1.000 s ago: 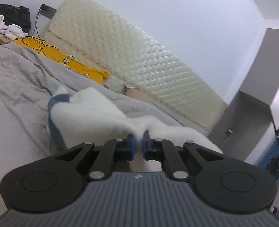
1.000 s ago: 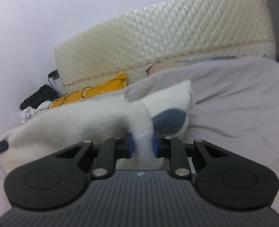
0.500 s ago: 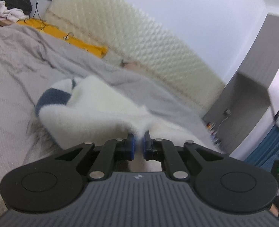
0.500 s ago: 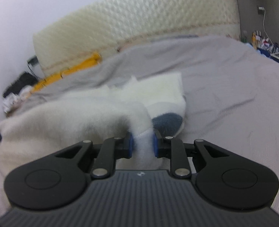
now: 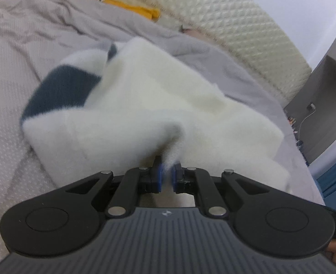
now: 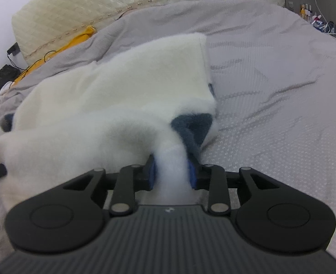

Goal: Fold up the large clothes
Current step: 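Lift the sweater with both grippers and shake it loose above the bed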

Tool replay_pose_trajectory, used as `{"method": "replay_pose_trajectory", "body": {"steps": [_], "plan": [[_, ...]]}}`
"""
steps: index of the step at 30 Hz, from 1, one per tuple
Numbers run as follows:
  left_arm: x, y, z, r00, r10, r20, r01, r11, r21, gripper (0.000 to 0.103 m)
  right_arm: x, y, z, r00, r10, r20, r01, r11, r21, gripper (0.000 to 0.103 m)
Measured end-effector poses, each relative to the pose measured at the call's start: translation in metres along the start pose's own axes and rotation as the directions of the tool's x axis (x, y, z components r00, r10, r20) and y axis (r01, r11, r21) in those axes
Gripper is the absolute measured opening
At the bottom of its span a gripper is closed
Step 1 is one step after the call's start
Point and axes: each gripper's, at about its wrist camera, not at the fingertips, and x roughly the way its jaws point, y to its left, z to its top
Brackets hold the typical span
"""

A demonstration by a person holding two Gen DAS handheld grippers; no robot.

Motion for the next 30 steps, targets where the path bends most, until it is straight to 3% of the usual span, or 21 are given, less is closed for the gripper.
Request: {"method": "replay_pose_trajectory", "body": {"steps": [5,7,9,10,12,16,23,26,30], "plan": [[-0.001,0.008,0.005,0.999,-0.030,-0.011,0.030,0.999,-0.038,0.010,-0.011,-0.004,-0.002,1.000,0.019,0.001,-0.019,0.999,0.047,0.036],[-0.005,0.007,0.005,0.999,-0.040,-0.010,0.039,0.998,-0.041,0.015,-0.018,-0.003,-0.003,1.000,0.021,-0.002,-0.021,0.998,0.058,0.039],[-0.013,0.006,0.002,0.998,-0.064,-0.013,0.063,0.997,-0.046,0.035,-0.026,-0.003,-0.005,1.000,0.028,-0.007,-0.027,0.997,0.066,0.046],[-0.016,0.006,0.001,0.997,-0.079,-0.016,0.078,0.995,-0.054,0.042,-0.030,-0.002,-0.006,0.999,0.035,-0.015,-0.034,0.997,0.071,0.055],[-0.026,0.000,-0.002,0.995,-0.104,-0.011,0.103,0.993,-0.061,0.051,-0.040,-0.002,-0.010,0.998,0.047,-0.032,-0.044,0.996,0.083,0.062],[-0.047,-0.001,-0.010,0.991,-0.134,-0.010,0.132,0.987,-0.089,0.053,-0.065,-0.004,-0.017,0.993,0.109,-0.037,-0.103,0.987,0.125,0.079],[-0.058,0.006,-0.017,0.979,-0.202,-0.030,0.194,0.966,-0.172,0.053,-0.092,0.001,-0.021,0.970,0.242,0.010,-0.238,0.947,0.215,0.080],[-0.046,0.005,-0.021,0.978,-0.194,-0.071,0.179,0.968,-0.175,0.053,-0.087,0.011,-0.024,0.953,0.304,-0.002,-0.296,0.930,0.217,0.080],[-0.028,-0.004,-0.027,0.988,-0.115,-0.101,0.105,0.989,-0.100,0.053,-0.068,0.018,-0.029,0.927,0.374,-0.035,-0.353,0.899,0.259,0.080]]}}
